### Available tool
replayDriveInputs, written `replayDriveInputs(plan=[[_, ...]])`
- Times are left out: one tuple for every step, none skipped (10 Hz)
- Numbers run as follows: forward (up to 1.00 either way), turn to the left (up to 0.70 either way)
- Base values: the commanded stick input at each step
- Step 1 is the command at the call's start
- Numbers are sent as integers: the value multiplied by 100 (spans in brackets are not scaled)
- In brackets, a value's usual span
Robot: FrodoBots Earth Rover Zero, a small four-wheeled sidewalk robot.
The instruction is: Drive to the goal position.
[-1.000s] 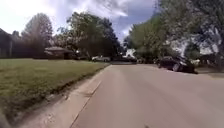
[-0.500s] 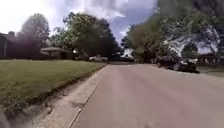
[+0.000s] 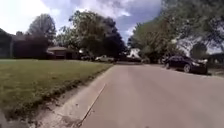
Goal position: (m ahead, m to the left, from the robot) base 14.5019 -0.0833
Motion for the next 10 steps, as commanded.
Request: replayDriveInputs(plan=[[100,-2],[100,-30],[100,0],[100,0],[100,0],[100,0],[100,0],[100,0],[100,0],[100,0]])
